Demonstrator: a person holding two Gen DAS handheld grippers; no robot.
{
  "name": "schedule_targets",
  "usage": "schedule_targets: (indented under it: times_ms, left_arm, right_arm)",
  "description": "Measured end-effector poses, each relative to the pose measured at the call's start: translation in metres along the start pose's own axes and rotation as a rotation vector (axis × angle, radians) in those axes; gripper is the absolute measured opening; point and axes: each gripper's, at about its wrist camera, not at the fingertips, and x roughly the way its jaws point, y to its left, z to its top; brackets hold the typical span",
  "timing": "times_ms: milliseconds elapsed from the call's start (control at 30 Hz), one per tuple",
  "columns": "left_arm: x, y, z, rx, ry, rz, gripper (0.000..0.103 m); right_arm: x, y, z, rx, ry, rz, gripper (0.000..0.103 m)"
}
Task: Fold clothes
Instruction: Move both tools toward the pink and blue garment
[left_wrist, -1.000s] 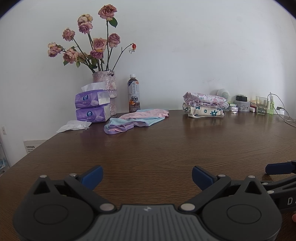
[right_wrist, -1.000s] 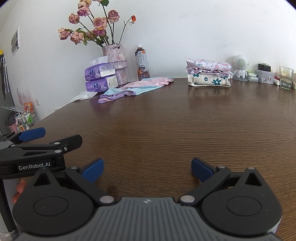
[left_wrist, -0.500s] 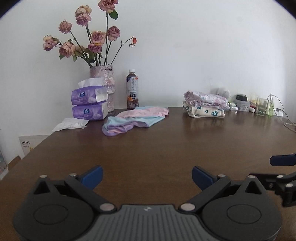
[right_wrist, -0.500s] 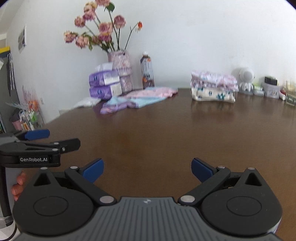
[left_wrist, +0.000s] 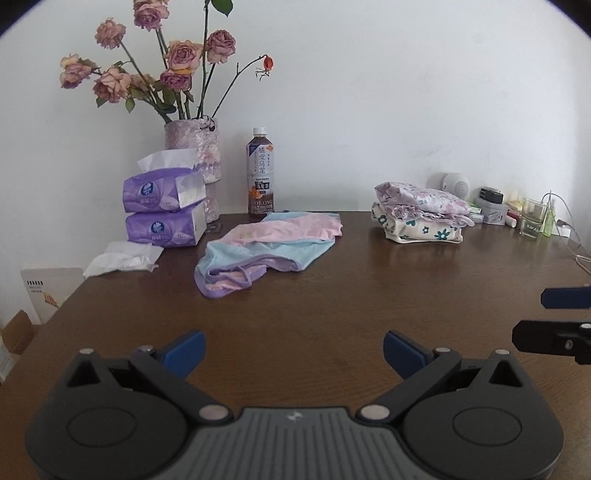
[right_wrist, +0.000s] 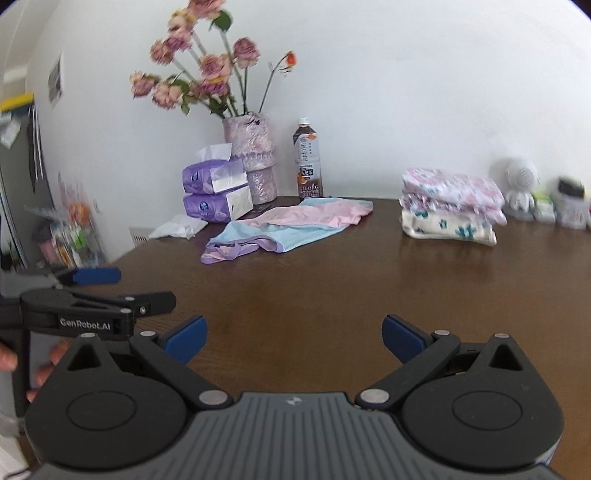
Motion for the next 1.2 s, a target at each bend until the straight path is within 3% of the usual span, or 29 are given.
schedule_targets:
  times_ms: [267,567,700,833,1000,1167,1200]
  left_arm:
    - [0.049,0.026,0.023,-0.007,0.047,0.035,0.101]
    - [0.11,0.084,0.048,-0.1,0.091,0.089,0.101]
    - [0.144,0.101,0.06,-0.135,0.107,0.12,0.092]
    - [0.176,0.108,0.065,-0.124,0.116,0.161,0.084]
    - [0.212,0.118,0.065,-0.136,0.14,0.144,0.076]
    - [0.238,0.124,0.07,-0.15,0.186,0.084,0.053]
    - [0.24,0.125,0.071,-0.157,0.191,0.078,0.051]
  right_arm:
    - [0.056,0.011,0.04,-0.076,0.052,-0.03,0.103]
    - [0.134,0.012,0.095,-0.139,0.076,-0.042,0.103]
    - [0.182,0.019,0.112,-0.201,0.109,-0.044,0.102]
    - [0.232,0.031,0.116,-0.25,0.161,-0.039,0.078]
    - [0.279,0.042,0.109,-0.311,0.208,-0.044,0.067]
    - [0.306,0.036,0.105,-0.297,0.26,-0.04,0.051]
    - [0.309,0.035,0.104,-0.29,0.266,-0.036,0.043]
